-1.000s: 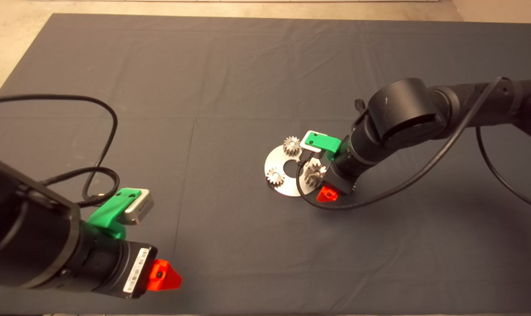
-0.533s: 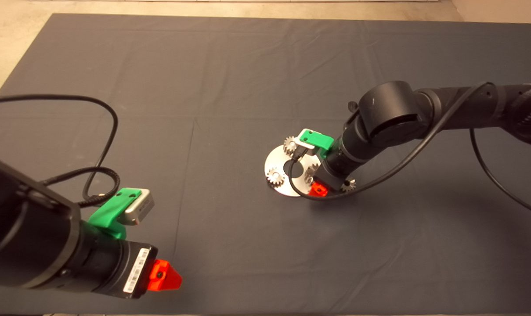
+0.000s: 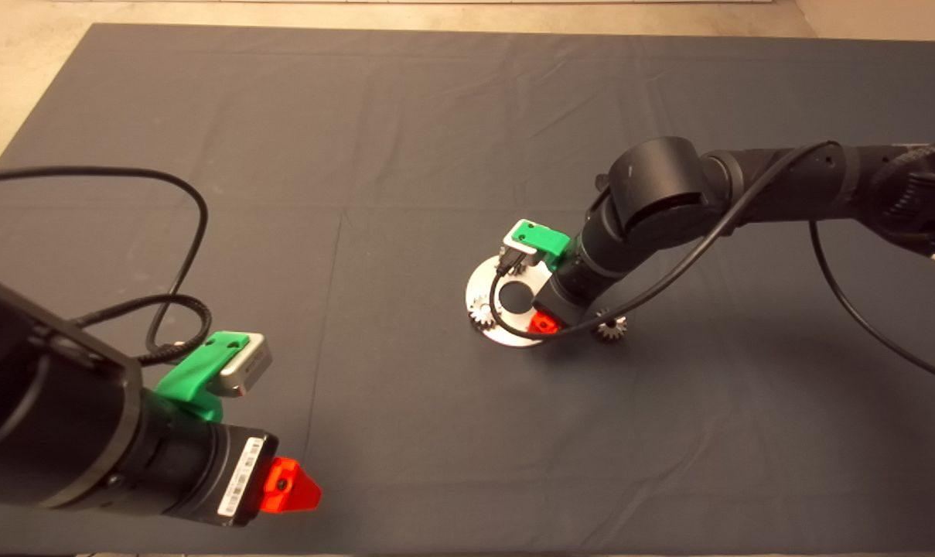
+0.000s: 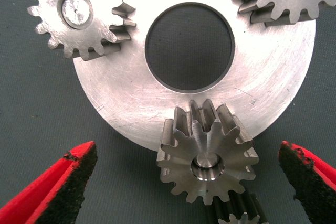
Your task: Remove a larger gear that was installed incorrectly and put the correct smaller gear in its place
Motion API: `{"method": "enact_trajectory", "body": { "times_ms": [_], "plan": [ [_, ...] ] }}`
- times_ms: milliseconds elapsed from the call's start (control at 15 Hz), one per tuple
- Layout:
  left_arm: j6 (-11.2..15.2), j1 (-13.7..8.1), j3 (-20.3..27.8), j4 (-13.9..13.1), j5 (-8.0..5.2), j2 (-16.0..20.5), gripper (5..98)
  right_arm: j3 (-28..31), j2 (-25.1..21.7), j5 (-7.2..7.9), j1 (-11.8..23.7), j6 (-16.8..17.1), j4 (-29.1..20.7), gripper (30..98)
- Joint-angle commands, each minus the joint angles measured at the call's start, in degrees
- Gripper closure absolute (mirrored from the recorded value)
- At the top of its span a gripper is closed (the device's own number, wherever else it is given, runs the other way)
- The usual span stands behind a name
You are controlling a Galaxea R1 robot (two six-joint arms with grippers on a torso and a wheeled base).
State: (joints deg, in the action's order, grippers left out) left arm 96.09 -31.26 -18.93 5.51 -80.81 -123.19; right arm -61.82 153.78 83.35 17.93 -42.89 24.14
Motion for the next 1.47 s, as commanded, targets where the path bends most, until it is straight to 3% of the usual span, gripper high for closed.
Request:
{"method": "enact_trajectory", "body": {
  "times_ms": [0, 133, 267, 667, 1000, 1400],
  "plan": [
    [-0.1, -0.2, 0.9, -0.7, 0.04, -0.1, 5.4, -0.5, 0.1, -0.38, 0.1, 0.1, 1.8, 38.0],
    [-0.1, -0.1, 0.9, -0.7, 0.04, -0.1, 5.4, -1.3, 0.0, -0.38, -0.9, 0.2, 1.8, 38.4],
    [-0.1, -0.1, 0.9, -0.7, 0.04, -0.1, 5.4, -1.4, 0.0, -0.38, -1.8, 0.3, 1.8, 43.1],
    [0.0, 0.0, 1.0, -0.7, 0.04, -0.1, 5.4, -1.1, 0.1, -0.38, -1.8, 0.3, 1.9, 47.4],
    [-0.1, 0.0, 1.0, -0.7, 0.04, -0.1, 5.4, -1.1, -0.3, -0.12, -1.7, 0.2, 4.0, 57.5],
    [-0.1, 0.1, 1.0, -0.7, 0.04, -0.3, 5.4, -1.1, -0.6, 0.41, -1.7, 0.3, 4.3, 63.3]
  ]
}}
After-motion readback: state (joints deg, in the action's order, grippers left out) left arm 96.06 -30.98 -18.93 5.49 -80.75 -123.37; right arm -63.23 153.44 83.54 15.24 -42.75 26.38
